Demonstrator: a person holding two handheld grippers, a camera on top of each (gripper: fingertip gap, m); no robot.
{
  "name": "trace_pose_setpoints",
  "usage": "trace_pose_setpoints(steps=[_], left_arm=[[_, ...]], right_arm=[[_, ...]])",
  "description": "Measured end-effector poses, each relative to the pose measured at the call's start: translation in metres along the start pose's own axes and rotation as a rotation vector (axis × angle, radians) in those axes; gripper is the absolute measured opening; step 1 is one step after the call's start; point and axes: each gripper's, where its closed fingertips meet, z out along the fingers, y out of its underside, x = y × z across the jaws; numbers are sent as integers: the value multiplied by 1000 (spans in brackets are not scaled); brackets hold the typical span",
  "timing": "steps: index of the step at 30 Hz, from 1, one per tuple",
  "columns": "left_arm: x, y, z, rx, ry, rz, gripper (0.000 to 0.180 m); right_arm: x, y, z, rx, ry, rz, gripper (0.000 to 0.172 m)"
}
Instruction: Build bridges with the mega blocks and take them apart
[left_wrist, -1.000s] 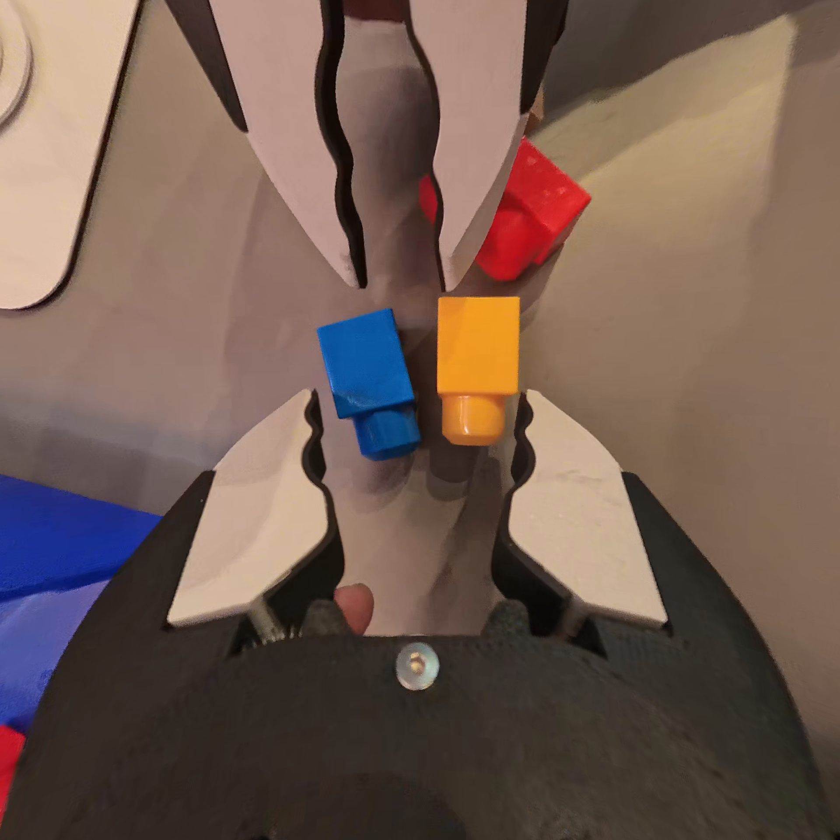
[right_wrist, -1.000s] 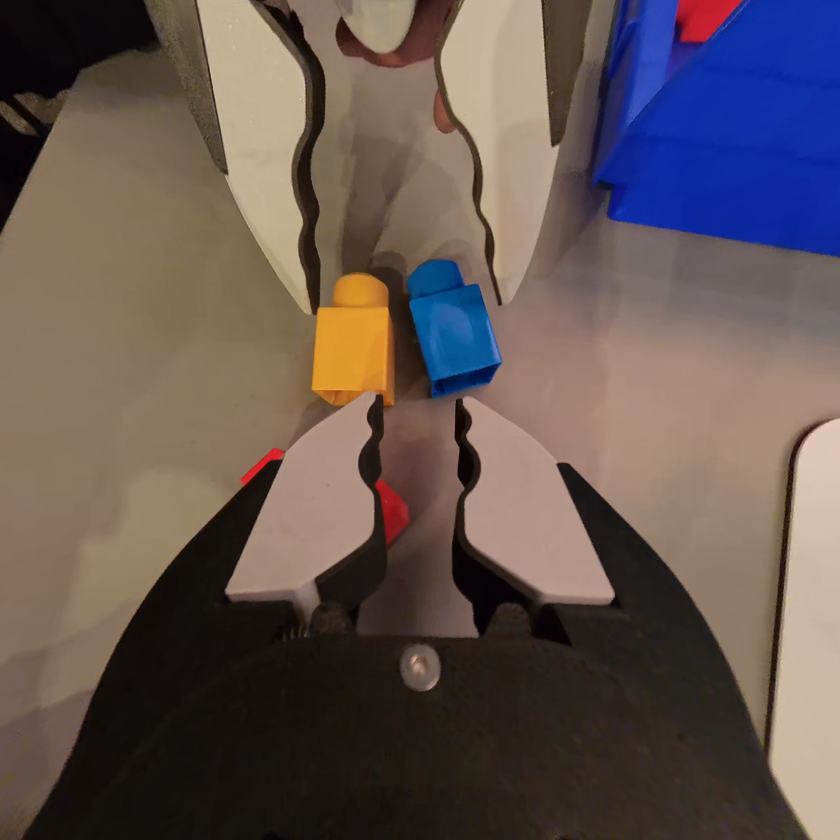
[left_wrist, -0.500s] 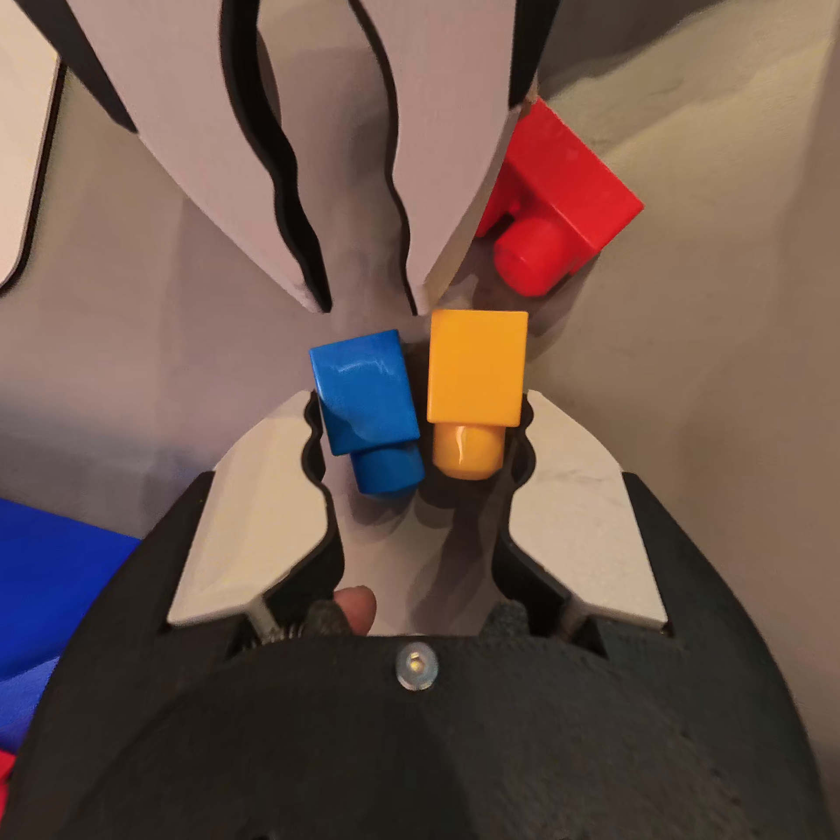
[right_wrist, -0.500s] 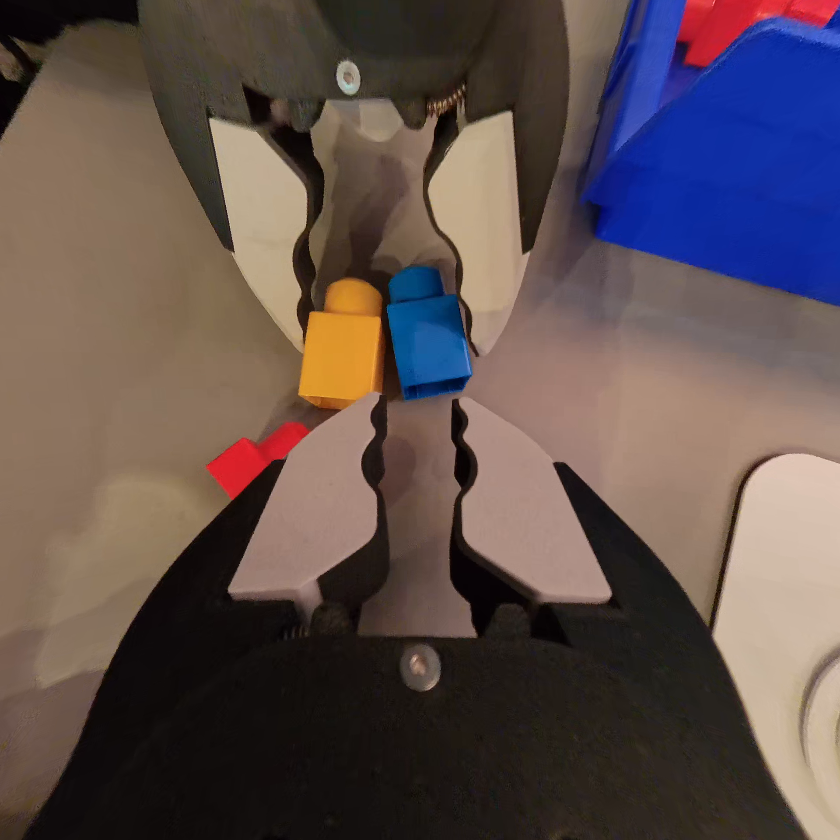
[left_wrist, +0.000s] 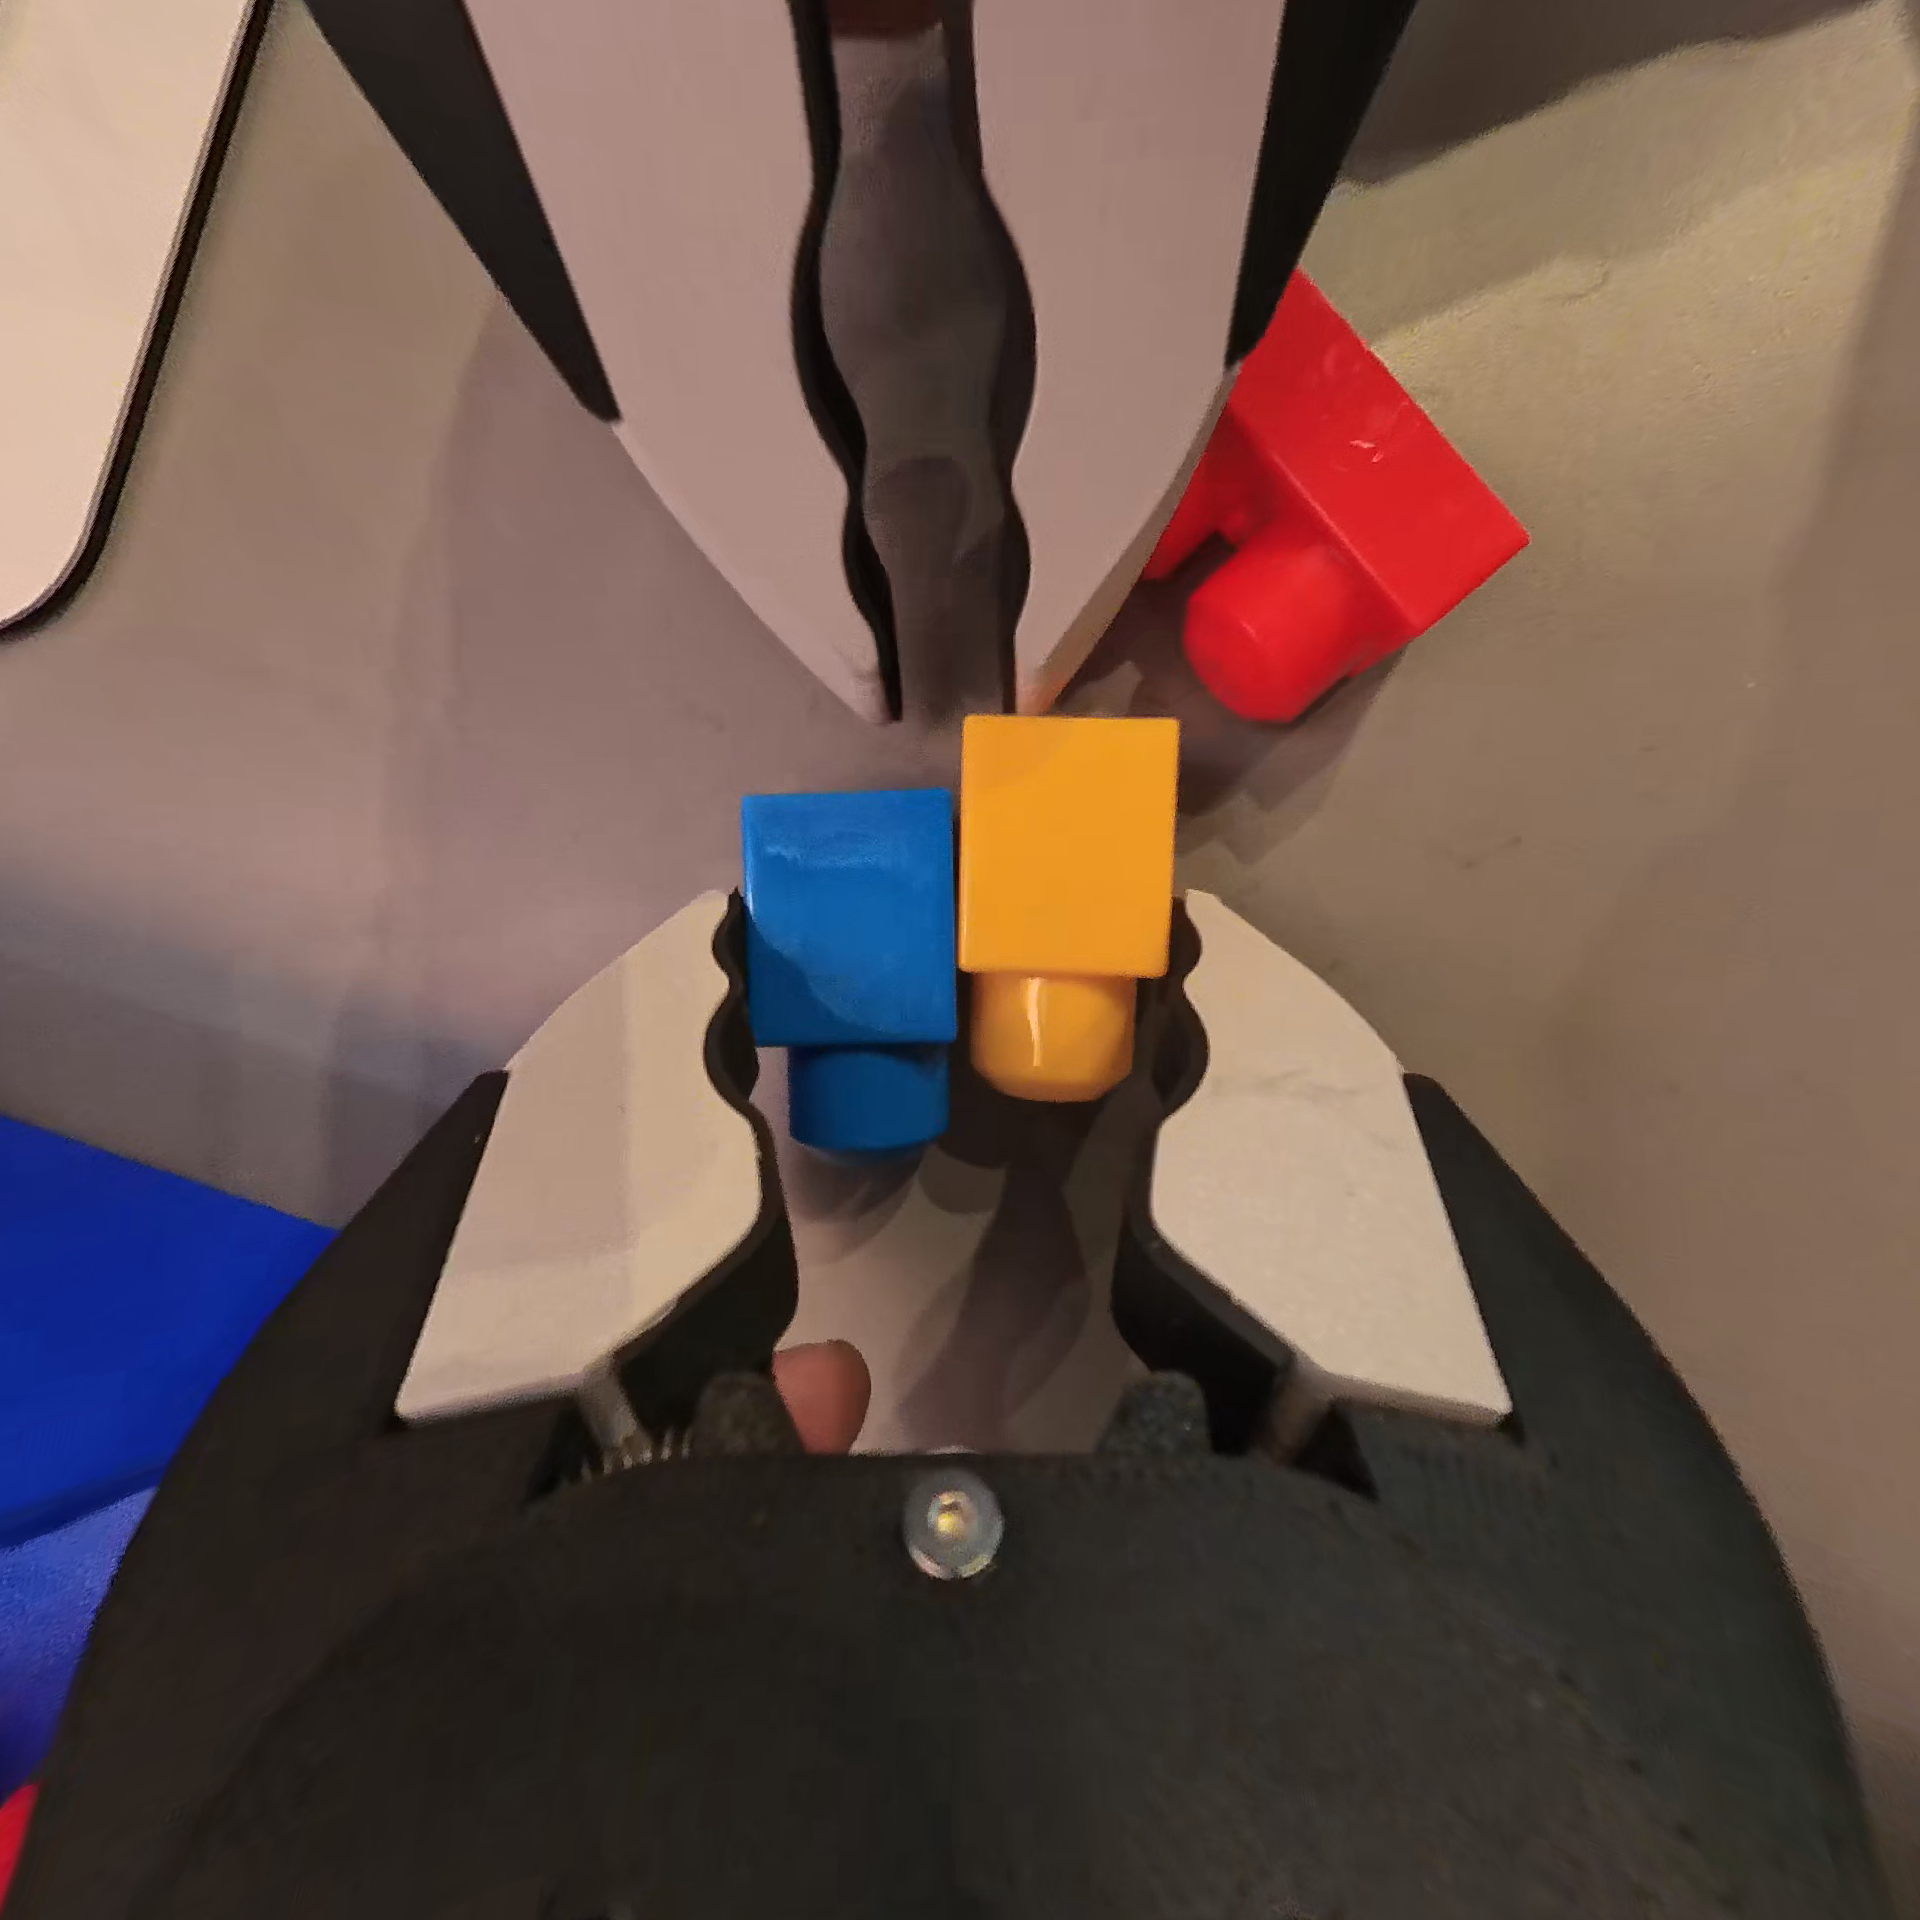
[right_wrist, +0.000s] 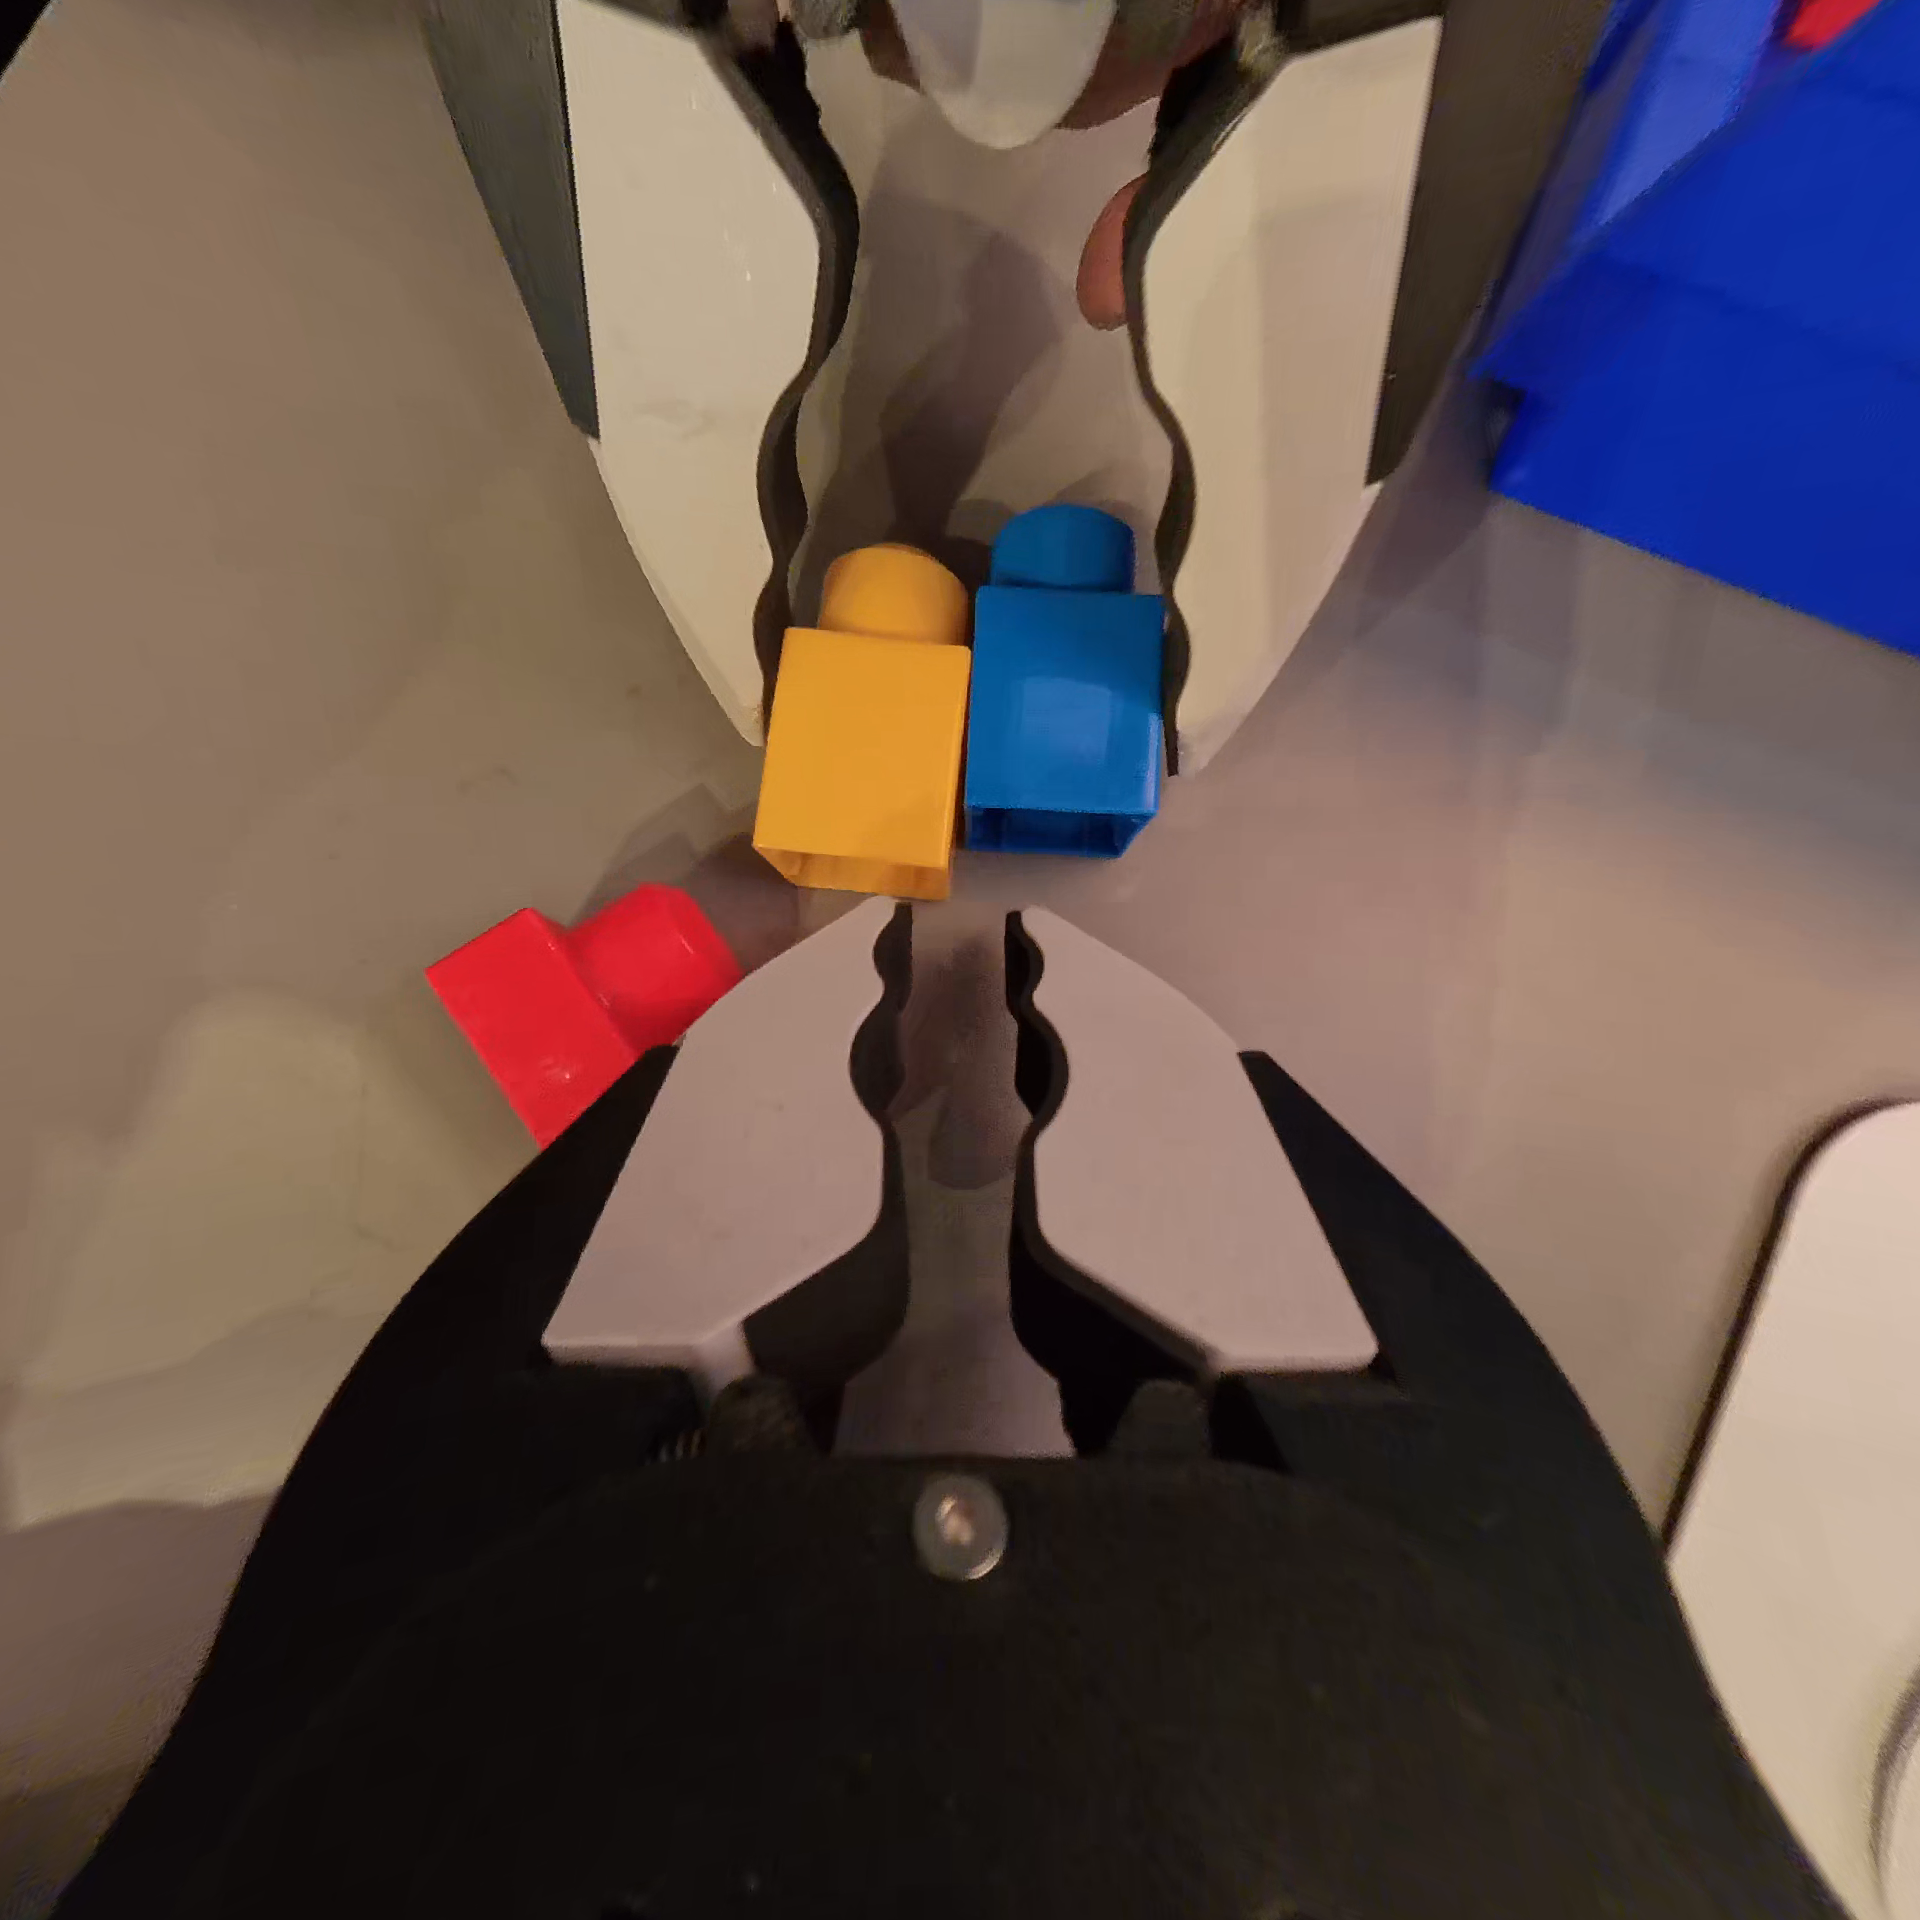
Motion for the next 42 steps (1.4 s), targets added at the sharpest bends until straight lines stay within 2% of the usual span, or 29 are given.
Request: trace_pose_setpoints(steps=[4, 8, 15, 21, 32, 42], left_arm=[[0, 1, -9, 28, 6, -14, 81], [-3, 8, -20, 37, -3, -40, 77], [-2, 18, -11, -25, 2, -38, 76], [-2, 15, -8, -16, 10, -37, 69], [0, 15, -7, -11, 34, -37, 72], [-17, -4, -41, 199, -29, -72, 75]], right_arm=[[-1, -10, 4, 81, -7, -12, 14], [1, -13, 4, 98, 6, -20, 14], [2, -13, 13, 92, 9, -24, 15], [2, -14, 15, 105, 0, -19, 14], [3, -20, 18, 146, -5, -24, 9], [18, -38, -14, 280, 125, -45, 7]])
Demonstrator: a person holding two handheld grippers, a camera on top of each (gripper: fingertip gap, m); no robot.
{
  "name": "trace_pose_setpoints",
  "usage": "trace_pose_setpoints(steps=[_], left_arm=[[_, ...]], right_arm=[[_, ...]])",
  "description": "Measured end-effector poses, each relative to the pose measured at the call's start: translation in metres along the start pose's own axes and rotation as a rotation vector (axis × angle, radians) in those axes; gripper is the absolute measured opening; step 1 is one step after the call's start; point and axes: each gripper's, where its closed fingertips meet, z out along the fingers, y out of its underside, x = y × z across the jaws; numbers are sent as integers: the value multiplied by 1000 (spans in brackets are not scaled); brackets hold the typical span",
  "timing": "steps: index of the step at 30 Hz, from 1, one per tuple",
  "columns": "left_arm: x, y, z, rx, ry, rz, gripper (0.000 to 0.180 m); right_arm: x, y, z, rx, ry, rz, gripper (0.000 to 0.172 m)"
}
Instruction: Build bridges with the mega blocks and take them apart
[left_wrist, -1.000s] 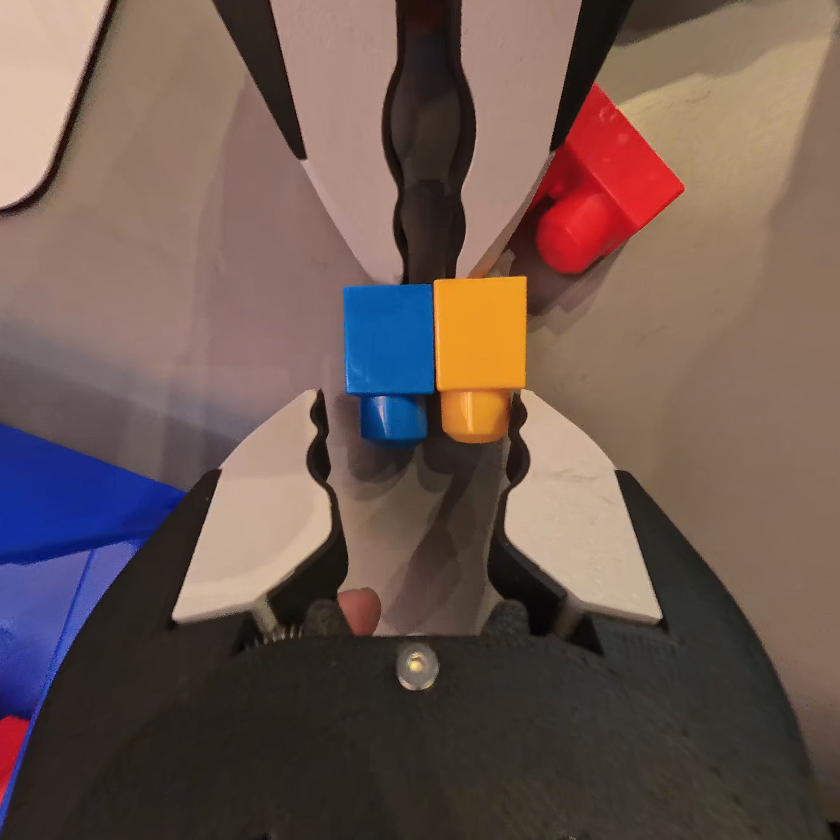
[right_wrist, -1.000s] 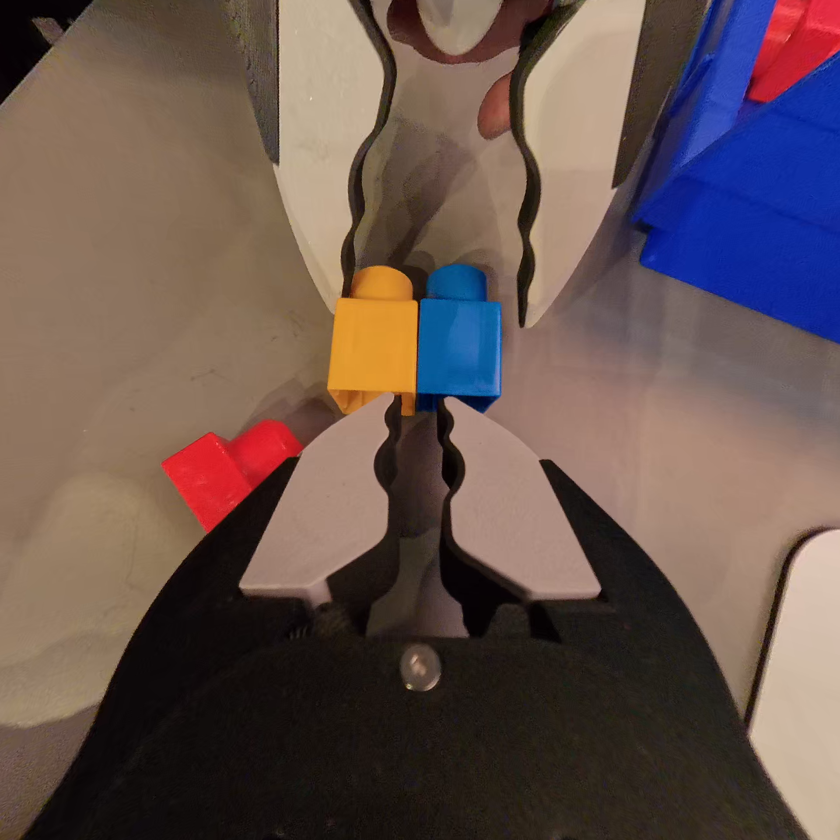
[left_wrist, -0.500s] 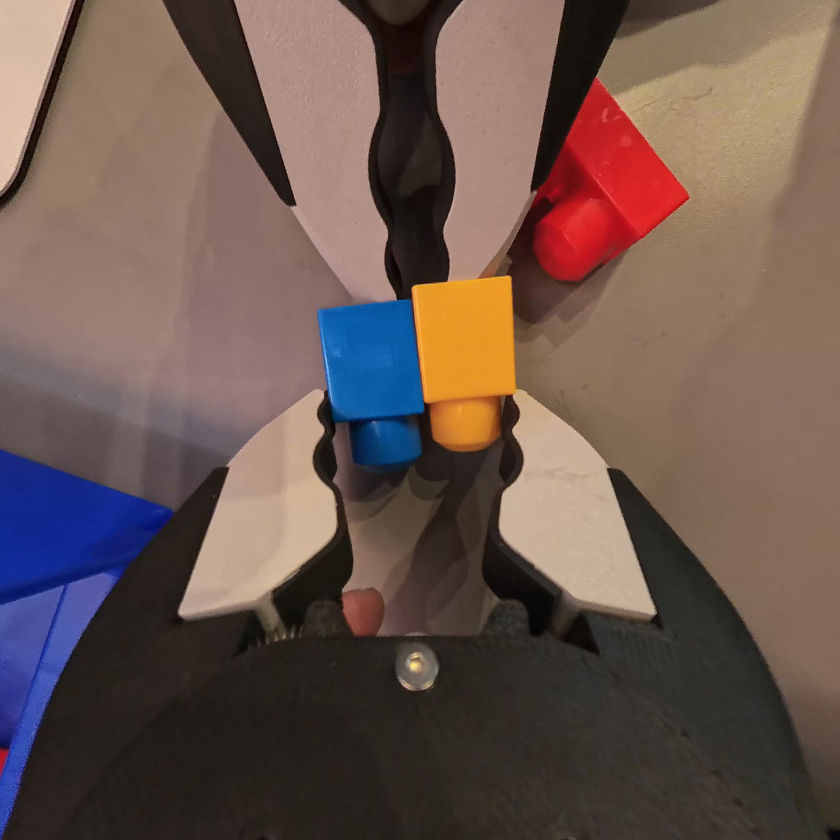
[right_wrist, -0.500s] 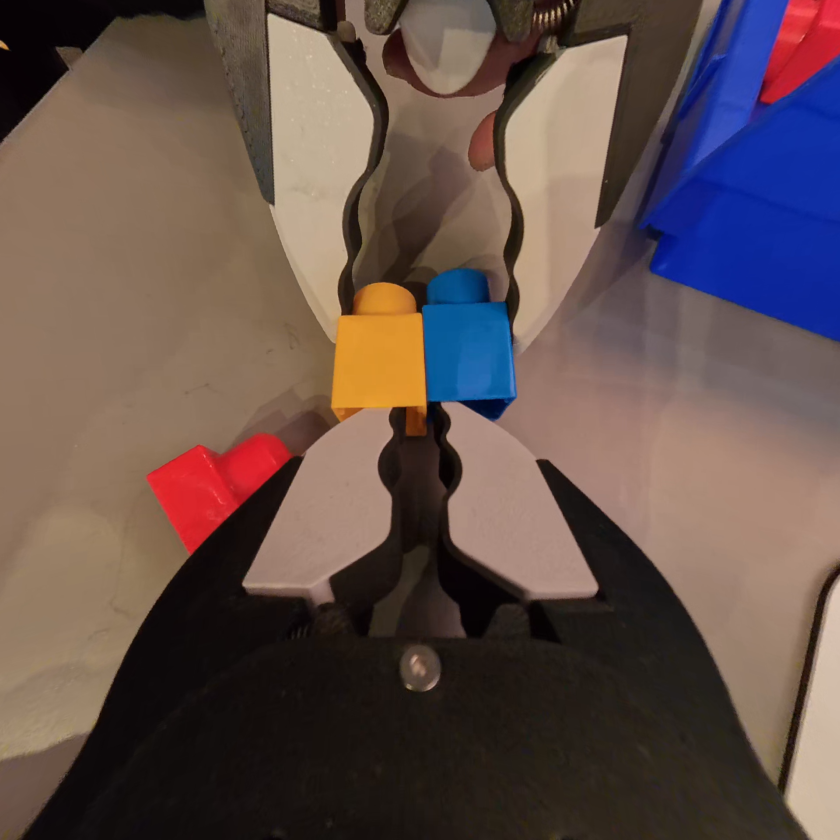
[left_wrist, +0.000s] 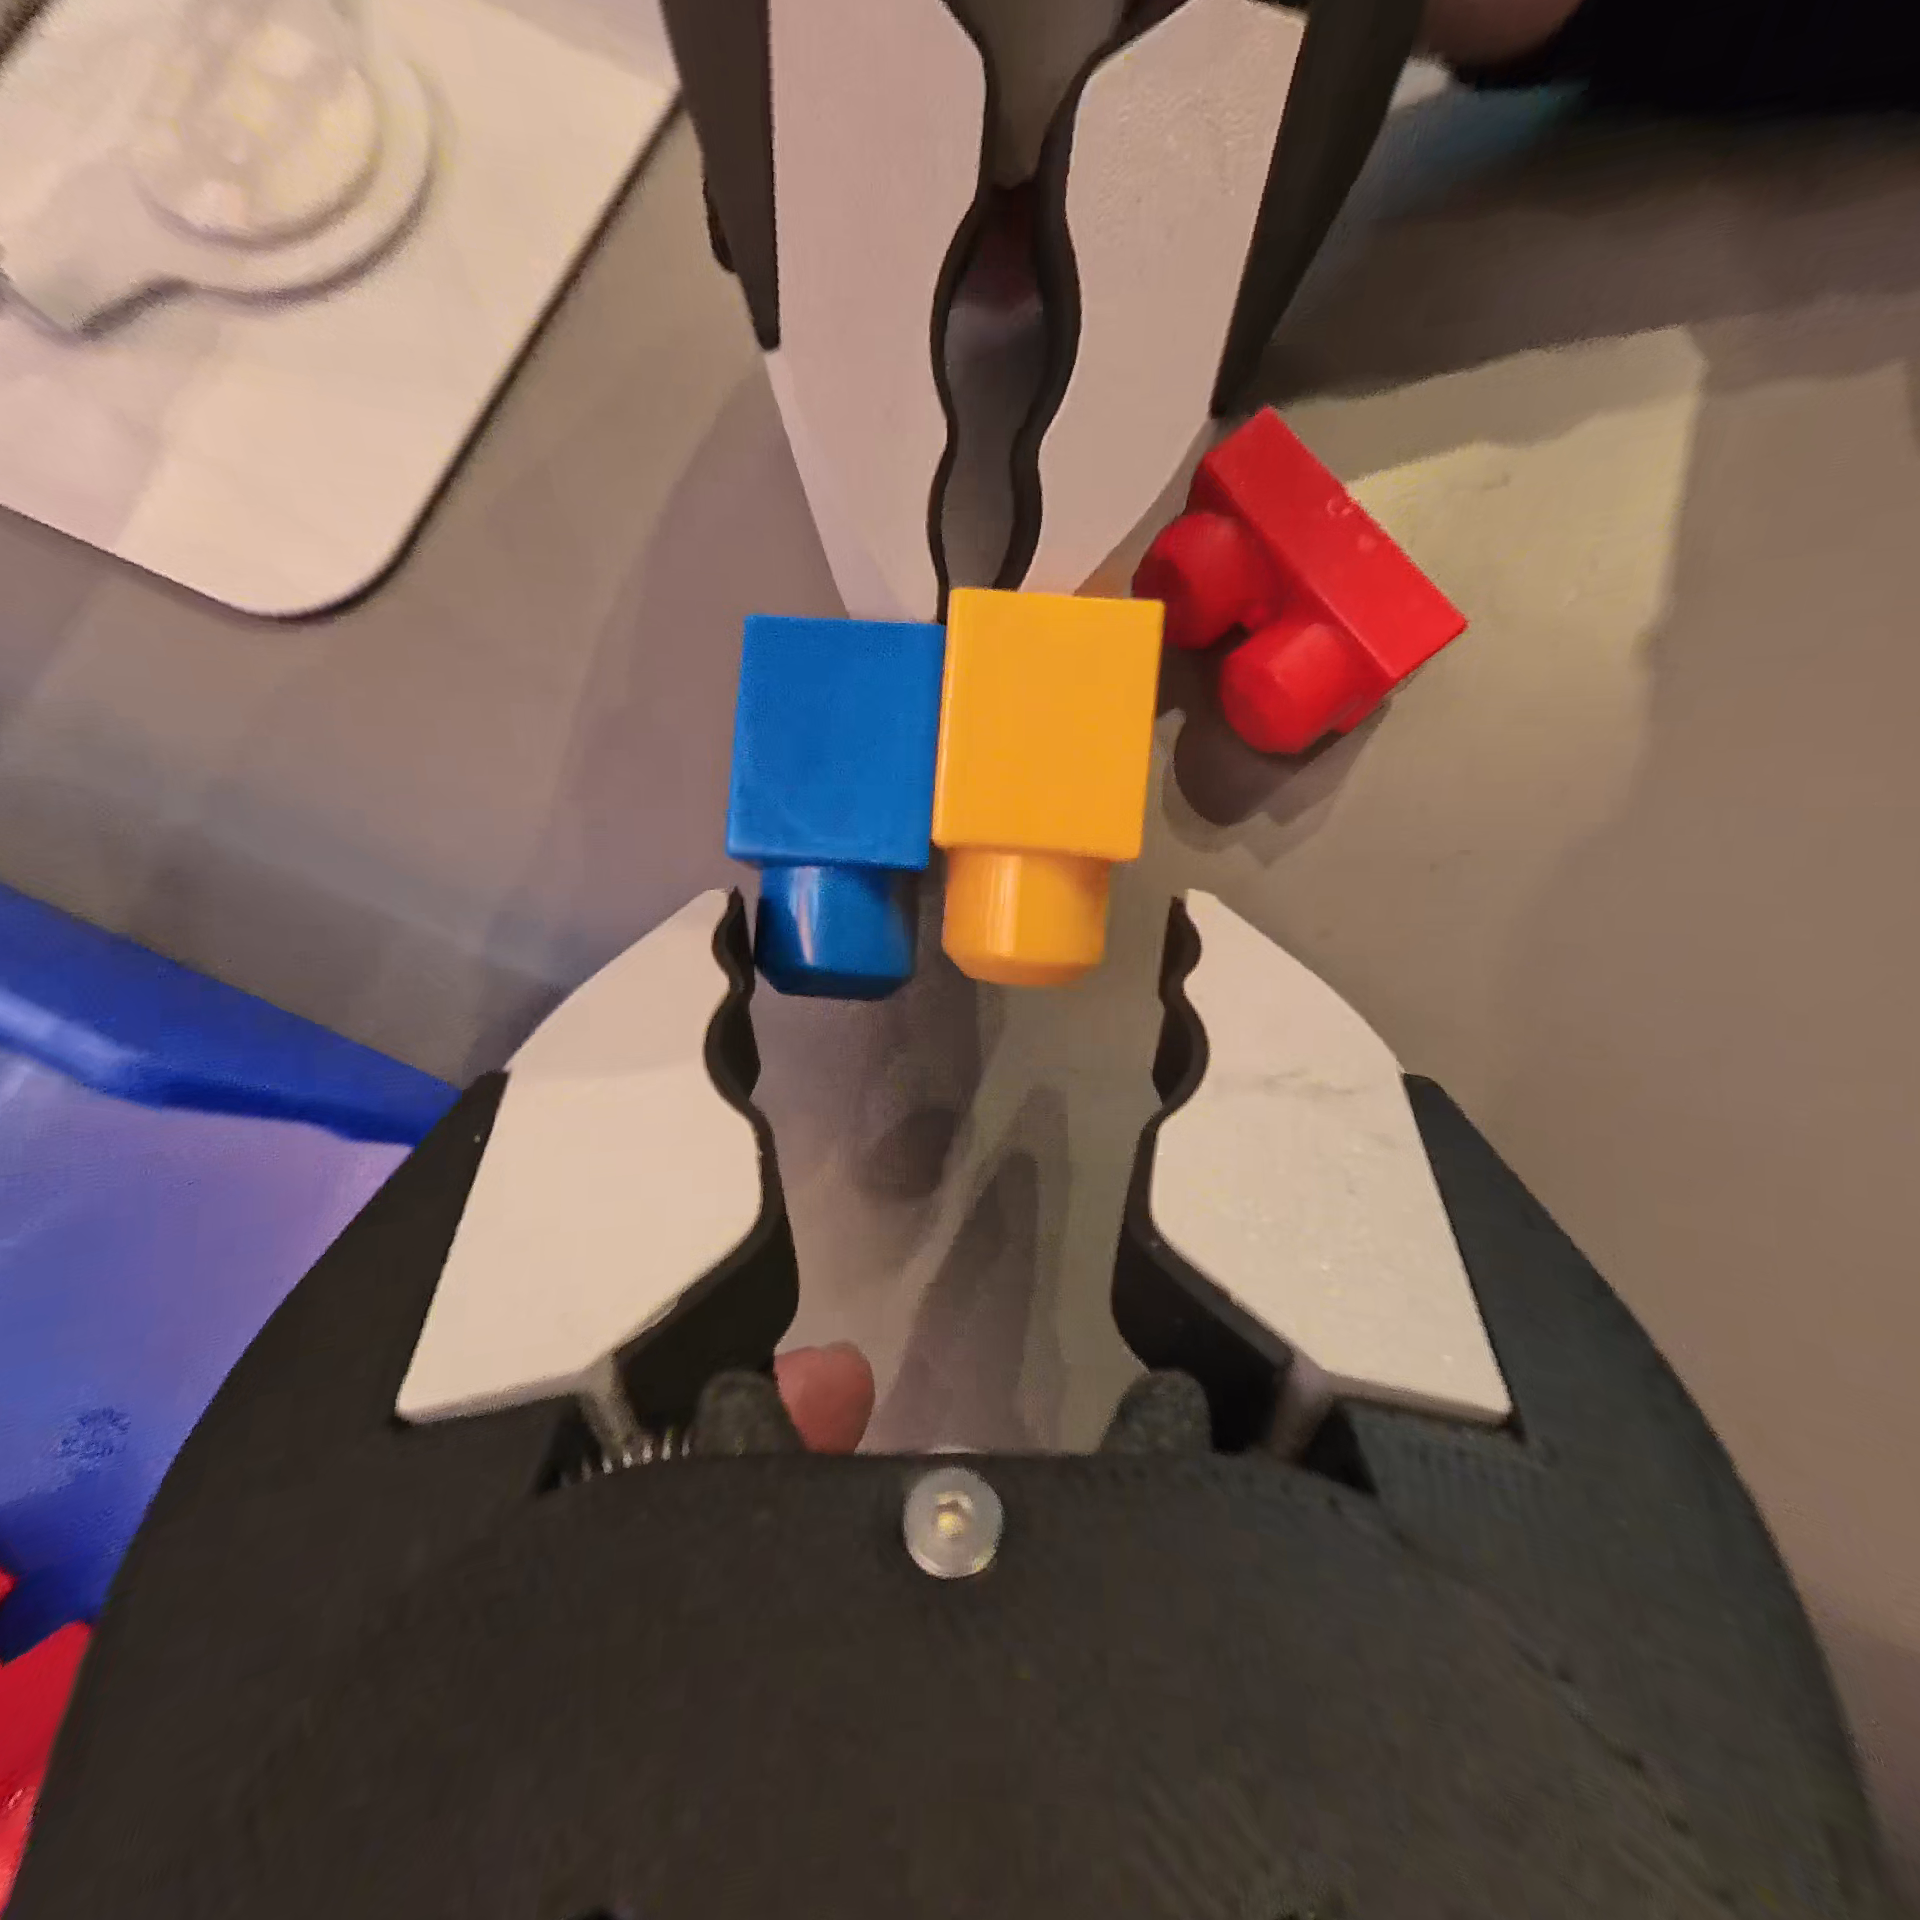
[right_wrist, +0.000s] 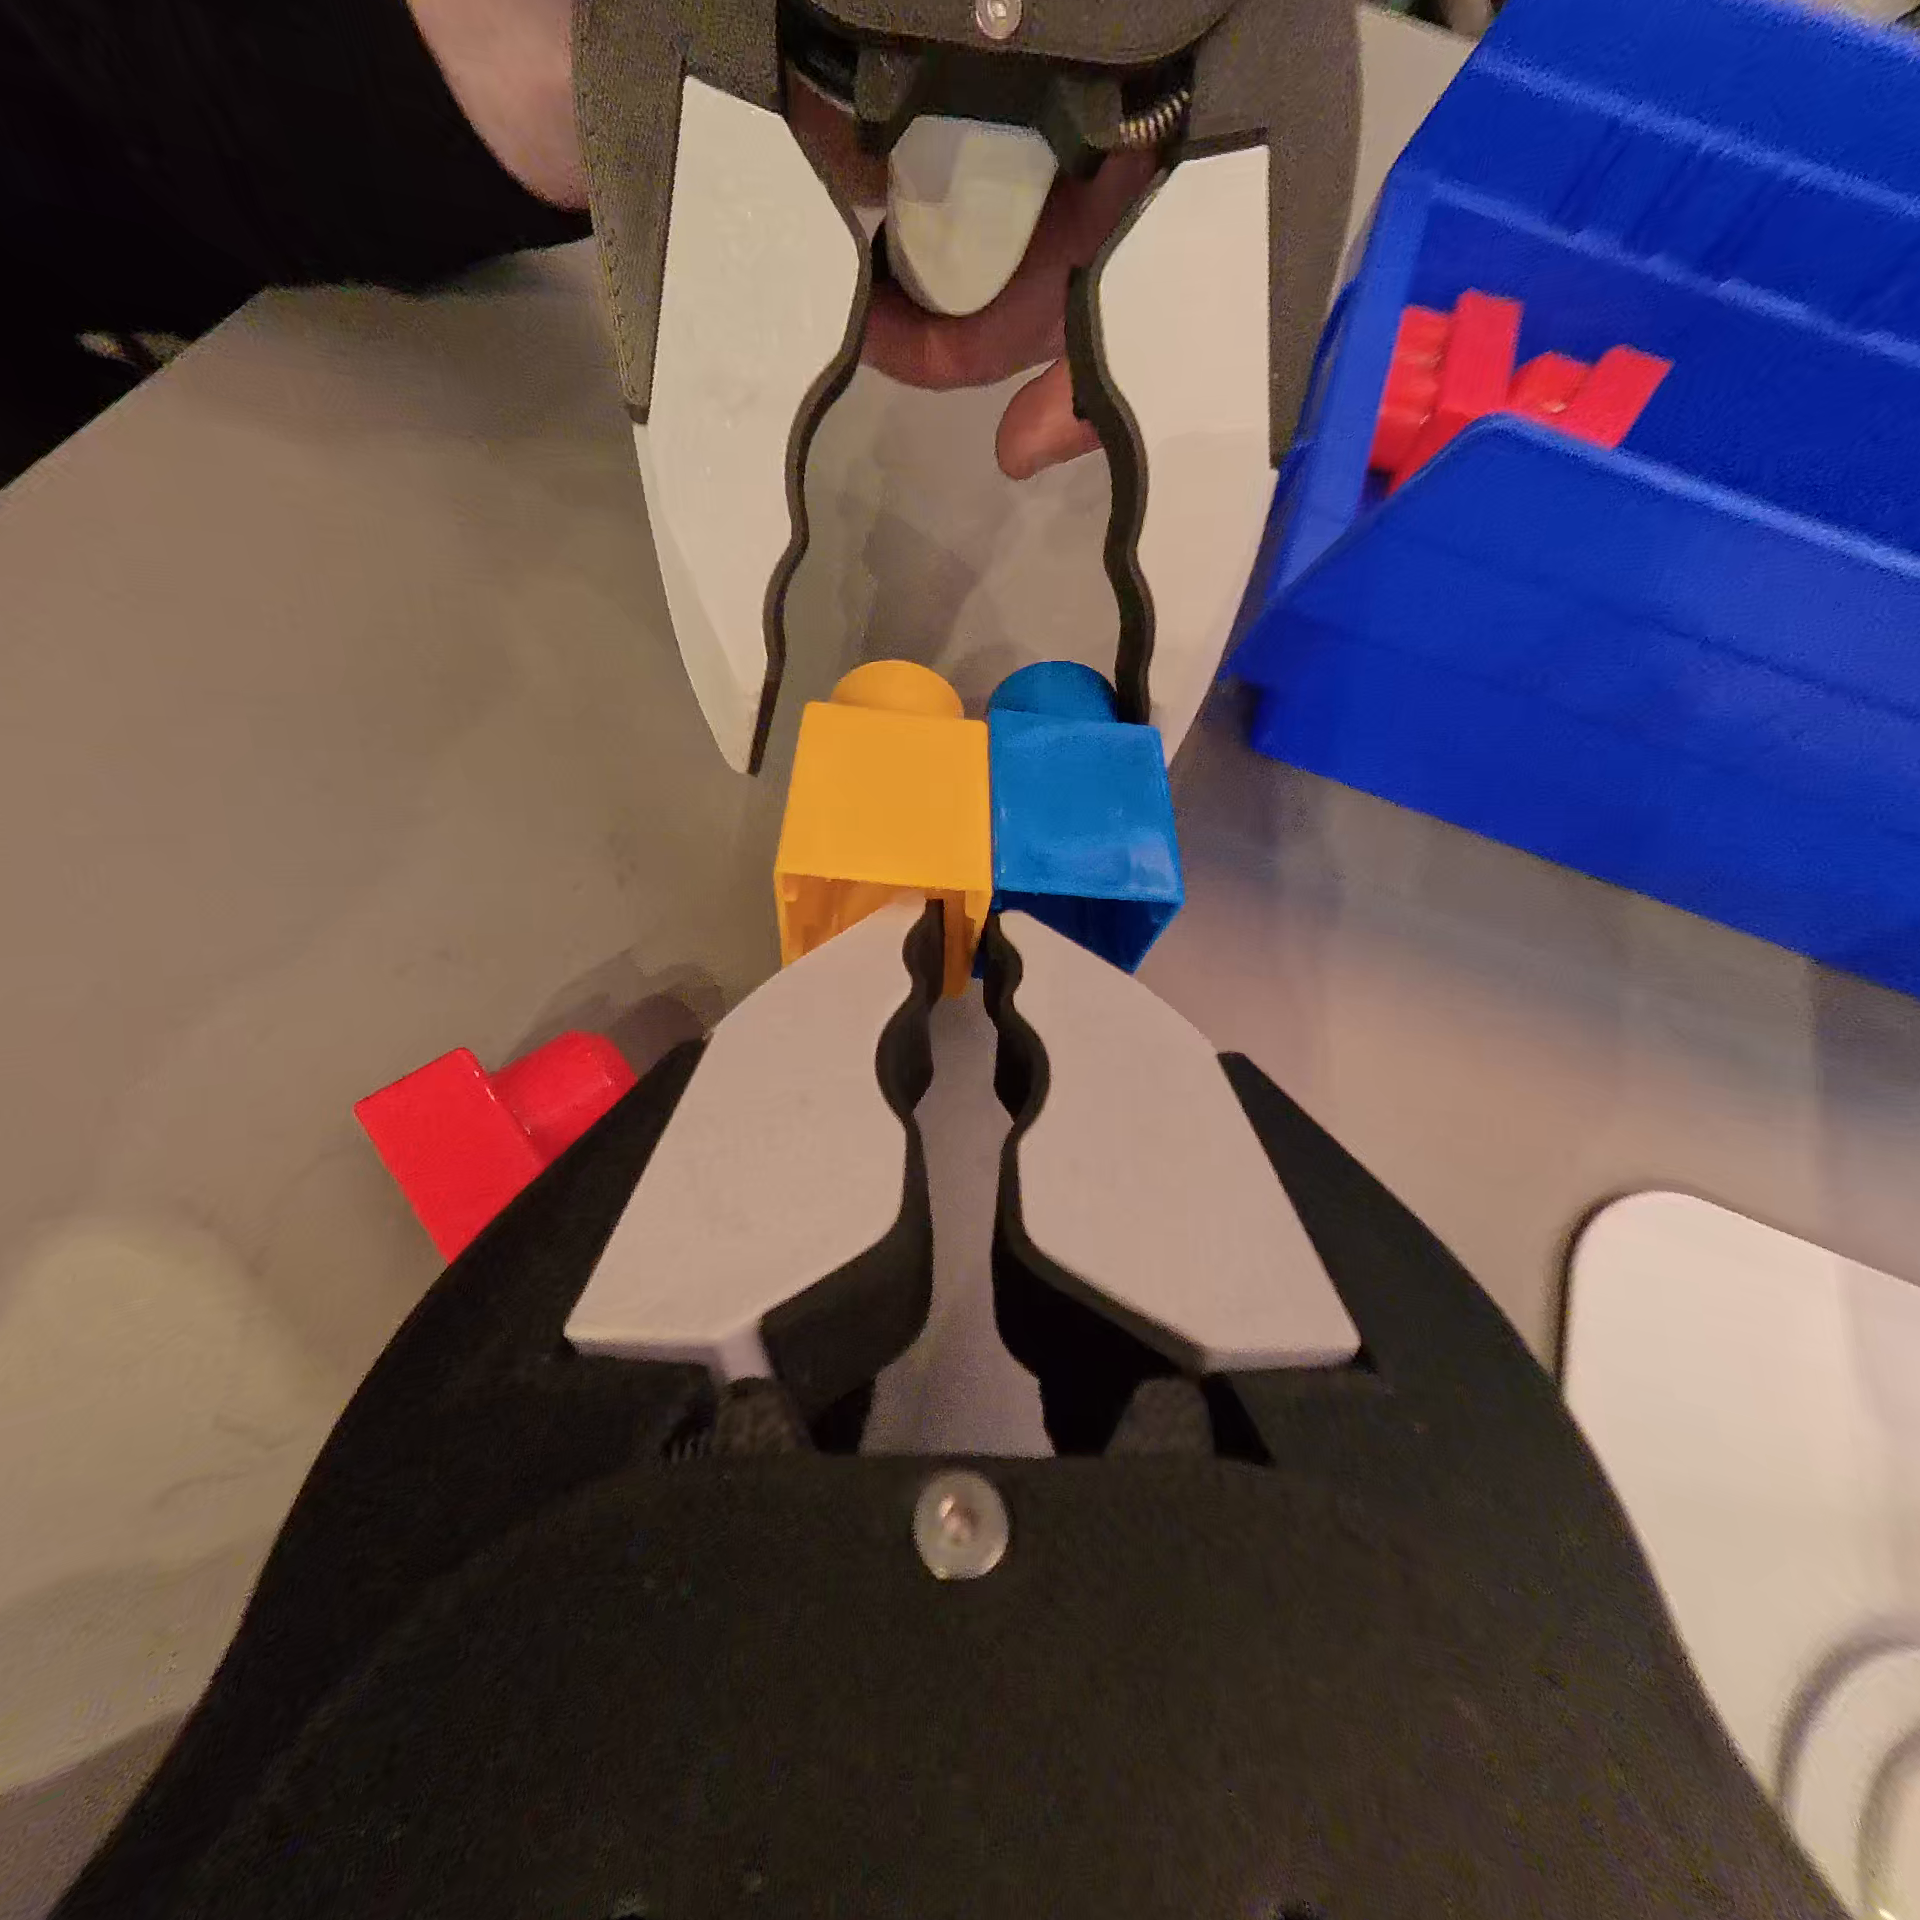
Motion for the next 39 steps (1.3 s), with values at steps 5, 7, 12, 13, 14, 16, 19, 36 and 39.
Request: trace_pose_setpoints(steps=[5, 7, 12, 13, 14, 16, 19, 36, 39], left_arm=[[-3, -17, -22, 153, 5, -16, 72], [-1, -19, -24, 170, 13, -11, 72], [9, -20, -20, 152, 42, 31, 75], [12, -20, -18, 148, 53, 40, 76], [15, -20, -16, 141, 64, 51, 76], [20, -19, -10, 119, 77, 80, 77], [30, -19, -1, 97, 114, 114, 79], [65, -22, 78, -83, 351, 453, 109], [70, -26, 86, -90, 400, 487, 109]], right_arm=[[3, -14, -16, 70, 76, -22, 7], [1, -17, -24, 89, 108, -18, 7], [-4, -15, -52, 104, 210, 15, 7], [-6, -11, -57, 99, 230, 25, 7], [-9, -8, -63, 95, 246, 37, 7], [-14, 1, -73, 88, 279, 68, 7], [-25, 14, -88, 73, 326, 107, 7], [-93, 14, -134, 112, 451, 164, 7], [-96, 20, -145, 143, 463, 188, 7]])
